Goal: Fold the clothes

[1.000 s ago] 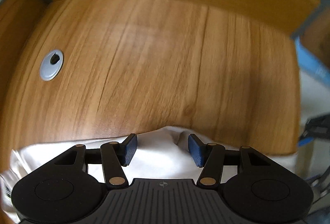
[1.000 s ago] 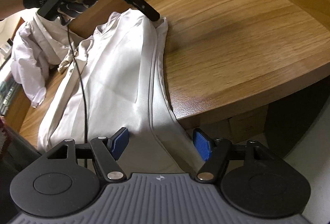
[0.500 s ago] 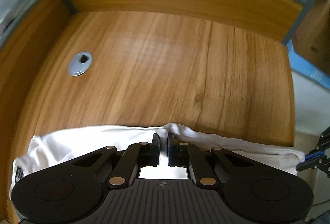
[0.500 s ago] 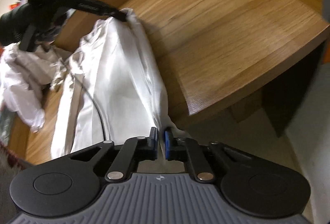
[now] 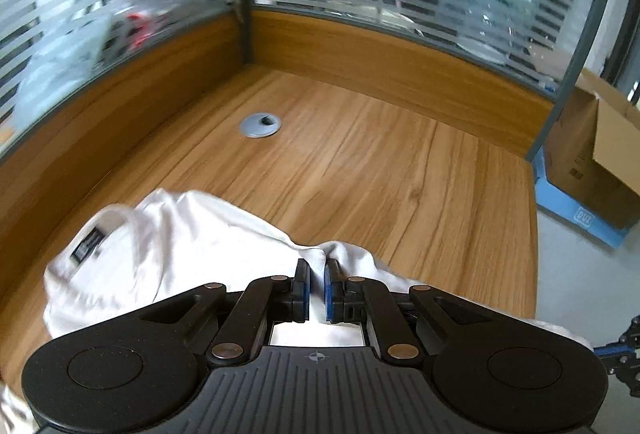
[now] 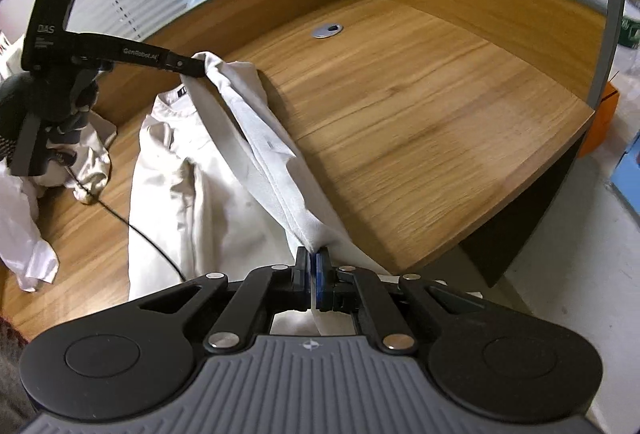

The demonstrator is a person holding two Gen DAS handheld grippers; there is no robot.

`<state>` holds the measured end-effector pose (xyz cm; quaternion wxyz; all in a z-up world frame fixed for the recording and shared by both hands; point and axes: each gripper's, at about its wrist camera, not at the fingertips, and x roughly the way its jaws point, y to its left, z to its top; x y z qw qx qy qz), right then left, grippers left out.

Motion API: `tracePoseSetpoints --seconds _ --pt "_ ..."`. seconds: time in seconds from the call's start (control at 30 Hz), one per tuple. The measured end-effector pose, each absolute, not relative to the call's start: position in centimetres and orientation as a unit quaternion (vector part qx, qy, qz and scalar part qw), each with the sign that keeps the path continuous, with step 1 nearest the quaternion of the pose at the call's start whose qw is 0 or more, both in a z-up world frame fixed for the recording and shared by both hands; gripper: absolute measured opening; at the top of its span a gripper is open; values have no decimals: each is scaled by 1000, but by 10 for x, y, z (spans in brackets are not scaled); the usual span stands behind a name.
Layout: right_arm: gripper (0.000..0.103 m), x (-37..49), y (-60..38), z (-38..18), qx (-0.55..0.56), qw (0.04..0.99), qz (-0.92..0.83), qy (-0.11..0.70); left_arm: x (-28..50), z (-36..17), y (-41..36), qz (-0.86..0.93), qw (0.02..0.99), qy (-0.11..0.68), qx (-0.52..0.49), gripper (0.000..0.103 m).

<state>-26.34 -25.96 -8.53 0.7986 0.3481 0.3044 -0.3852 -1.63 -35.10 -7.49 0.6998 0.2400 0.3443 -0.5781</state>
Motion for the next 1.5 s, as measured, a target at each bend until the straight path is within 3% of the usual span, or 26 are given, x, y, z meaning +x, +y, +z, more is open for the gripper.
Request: tracePoseSetpoints --seconds 0.53,0.67,0.77,0.9,1.13,1.37,1.43,1.5 --pt "3 -184 -169 -103 319 773 -431 339 16 -117 -254 -558 719 363 198 10" --pt "5 -175 -157 -117 324 774 -407 360 22 -127 -242 -550 723 370 192 15" --pt "12 -176 -151 -118 326 784 -378 370 27 -135 -232 -544 727 375 188 16" --pt "32 -190 -155 -108 308 794 -364 377 33 -143 -219 -536 731 382 178 22" --pt "53 -215 -161 -90 275 812 -337 389 29 -121 -182 -531 740 391 130 28" --pt "60 -244 -202 -84 240 835 -290 400 -16 -108 -155 -521 754 382 121 34" --pt "68 -253 -216 -85 234 845 -270 398 -36 -106 -149 -510 764 380 109 35" --pt "70 -261 -228 -88 225 854 -246 398 -59 -105 -144 -496 775 378 100 40"
